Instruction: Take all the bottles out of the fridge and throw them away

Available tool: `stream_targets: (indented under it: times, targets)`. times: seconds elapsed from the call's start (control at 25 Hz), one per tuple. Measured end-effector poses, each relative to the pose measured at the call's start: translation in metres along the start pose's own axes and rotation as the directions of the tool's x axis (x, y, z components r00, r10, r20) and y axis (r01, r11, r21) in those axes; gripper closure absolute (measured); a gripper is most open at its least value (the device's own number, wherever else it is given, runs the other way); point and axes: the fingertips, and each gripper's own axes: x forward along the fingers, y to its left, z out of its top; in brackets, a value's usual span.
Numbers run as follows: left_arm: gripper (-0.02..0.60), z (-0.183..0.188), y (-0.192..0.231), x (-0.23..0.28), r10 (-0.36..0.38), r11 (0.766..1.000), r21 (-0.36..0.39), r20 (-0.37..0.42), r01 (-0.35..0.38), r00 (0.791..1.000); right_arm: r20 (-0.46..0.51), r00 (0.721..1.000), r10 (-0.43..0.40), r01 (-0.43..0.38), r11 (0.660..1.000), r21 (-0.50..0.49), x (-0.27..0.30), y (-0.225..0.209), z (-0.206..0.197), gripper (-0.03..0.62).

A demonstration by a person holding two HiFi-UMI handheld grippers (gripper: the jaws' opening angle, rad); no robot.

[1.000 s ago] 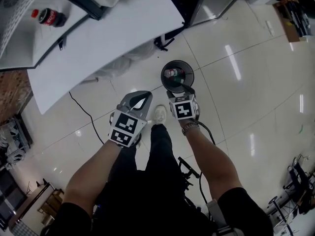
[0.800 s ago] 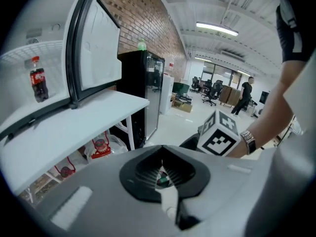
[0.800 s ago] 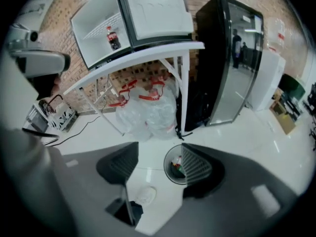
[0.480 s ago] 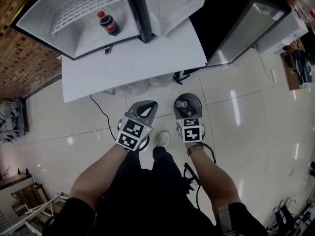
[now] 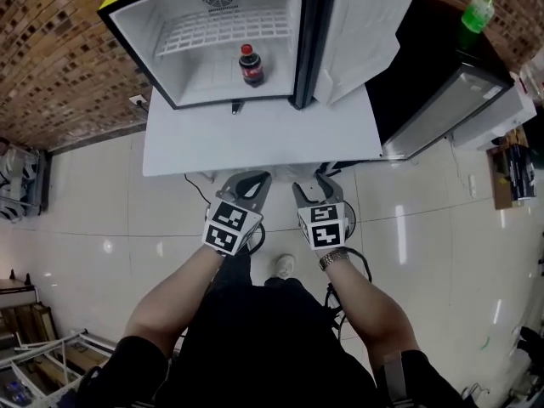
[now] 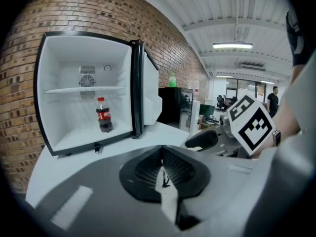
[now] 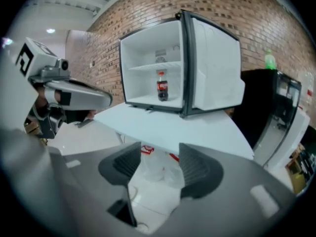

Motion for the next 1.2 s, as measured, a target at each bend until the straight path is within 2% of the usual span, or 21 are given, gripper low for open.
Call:
stream_targets:
  times: [0.36, 0.64, 0.88, 1.2]
  targets:
    - [0.577, 0.014, 0.074, -0.027, 0.059, 0.998, -0.029, 0.023, -0.059, 0.998, 0.076, 0.997, 0.019, -0.015, 0.998, -0.057, 0.048, 0.028, 0.097, 0.353]
    - [0.578, 0.024, 0.123, -0.026, 0.058, 0.998, -0.038, 0.028, -0.057, 0.998, 0.102, 0.995, -0.001, 0.008, 0.997, -0.073, 0.092, 0.032, 0.153, 0.352]
    - [0.577, 0.031, 0.16, -0.017, 0.051, 0.998, -0.044, 0.032, -0.049, 0.998, 0.108, 0.994, -0.025, 0.034, 0.997, -0.076, 0.131, 0.029, 0.189, 0.352]
    - [0.578, 0.035, 0.204, -0.01, 0.056, 0.997, -0.049, 0.027, -0.055, 0.998, 0.084, 0.994, -0.065, 0.071, 0.995, -0.073, 0.178, 0.022, 0.208, 0.352]
